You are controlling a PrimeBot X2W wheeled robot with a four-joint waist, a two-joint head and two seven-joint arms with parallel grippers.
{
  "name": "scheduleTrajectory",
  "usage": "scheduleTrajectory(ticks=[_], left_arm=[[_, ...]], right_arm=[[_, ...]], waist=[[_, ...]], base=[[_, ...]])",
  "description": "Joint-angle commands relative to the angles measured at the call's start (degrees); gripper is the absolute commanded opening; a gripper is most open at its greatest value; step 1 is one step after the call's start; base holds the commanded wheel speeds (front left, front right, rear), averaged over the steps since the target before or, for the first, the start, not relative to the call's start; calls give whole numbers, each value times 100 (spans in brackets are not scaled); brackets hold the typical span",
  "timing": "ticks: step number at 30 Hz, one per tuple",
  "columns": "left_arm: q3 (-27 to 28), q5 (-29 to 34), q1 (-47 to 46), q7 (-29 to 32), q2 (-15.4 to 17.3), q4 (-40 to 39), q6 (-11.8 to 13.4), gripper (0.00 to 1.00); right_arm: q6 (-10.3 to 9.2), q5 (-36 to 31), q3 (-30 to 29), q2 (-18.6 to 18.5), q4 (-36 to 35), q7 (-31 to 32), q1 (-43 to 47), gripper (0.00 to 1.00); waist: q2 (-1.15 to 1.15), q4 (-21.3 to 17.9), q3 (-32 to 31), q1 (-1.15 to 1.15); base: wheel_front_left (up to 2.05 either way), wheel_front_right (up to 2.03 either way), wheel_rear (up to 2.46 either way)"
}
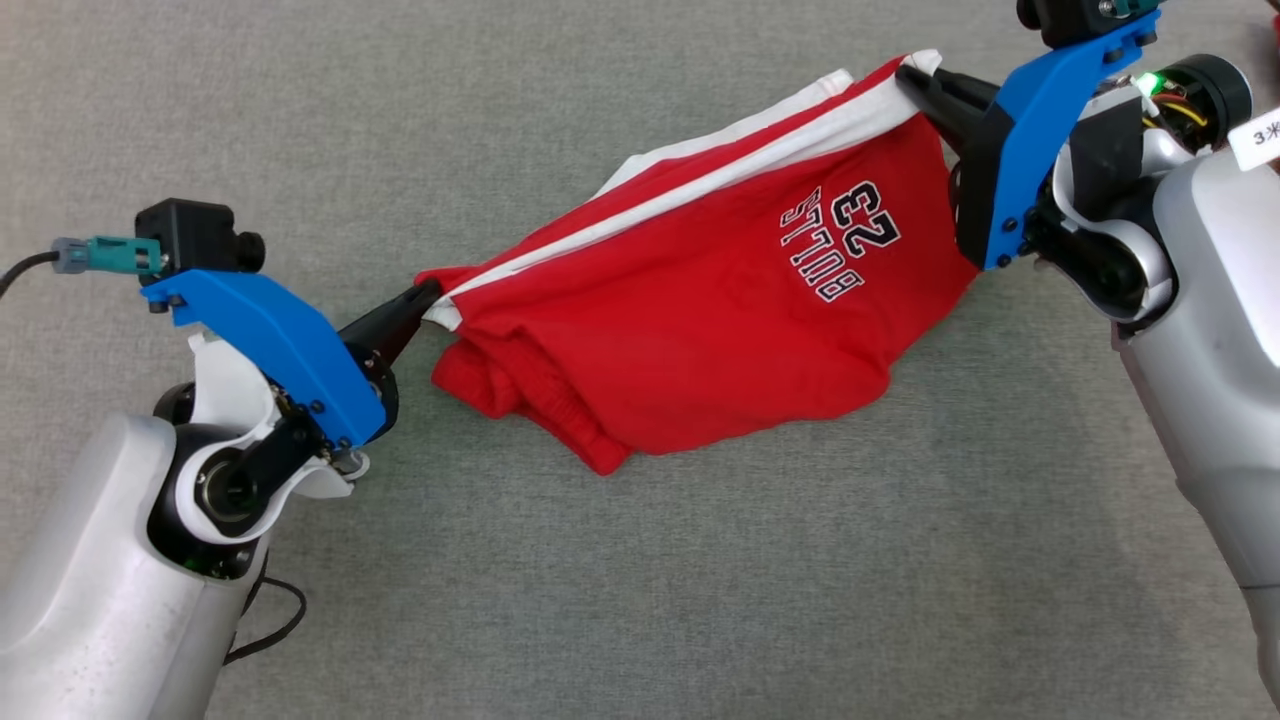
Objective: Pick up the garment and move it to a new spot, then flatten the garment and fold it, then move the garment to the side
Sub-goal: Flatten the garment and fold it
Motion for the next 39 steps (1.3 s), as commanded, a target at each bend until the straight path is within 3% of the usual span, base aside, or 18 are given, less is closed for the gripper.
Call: scheduleTrajectory(ticks=[1, 7, 8, 9, 10, 12, 18, 24, 32, 39], left_arm=[[-1, 54, -123, -48, -21, 54, -31, 0], [-38, 69, -296, -248, -249, 448, -170, 0], [-40, 85, -332, -305, -290, 507, -210, 0], [-60, 105, -343, -342, -321, 572, -245, 0], [-96, 103, -331, -339, -348, 630, -284, 34], [-126, 153, -328, -403, -385, 733, -339, 100], [-147, 314, -168, -864, -512, 914, -574, 100], [-279, 1082, 244, -2182, -647, 775, -664, 100], [-63, 1715, 970, -4374, -1205, 815, -512, 100], [479, 2910, 1285, -4782, -1557, 690, -262, 100]], right_arm=[[1, 11, 23, 17, 96, -82, -127, 0], [1, 93, 149, 106, 774, -453, -418, 0], [1, 103, 201, 130, 881, -492, -440, 11], [1, 124, 256, 153, 976, -531, -457, 42], [1, 145, 281, 173, 1055, -581, -487, 100], [1, 192, 336, 208, 1183, -694, -548, 100], [1, 432, 574, 180, 1374, -995, -492, 100], [1, 683, 733, 111, 1423, -1220, -163, 100], [1, 949, 800, -85, 1335, -1407, 337, 100], [1, 1010, 668, -273, 1347, -1550, 723, 100]], waist=[[-2, 95, 85, -1], [-2, 276, 214, -1], [-2, 291, 221, -1], [-2, 302, 224, -1], [-2, 315, 225, -1], [-2, 344, 218, -1], [-2, 402, 76, -1], [-2, 357, -246, -1], [-2, 389, -779, -1], [-2, 503, -1144, -1]], base=[[0, 0, 0], [0, 0, 0], [0, 0, 0], [0, 0, 0], [0, 0, 0], [0, 0, 0], [0, 0, 0], [0, 0, 0], [0, 0, 0], [0, 0, 0]])
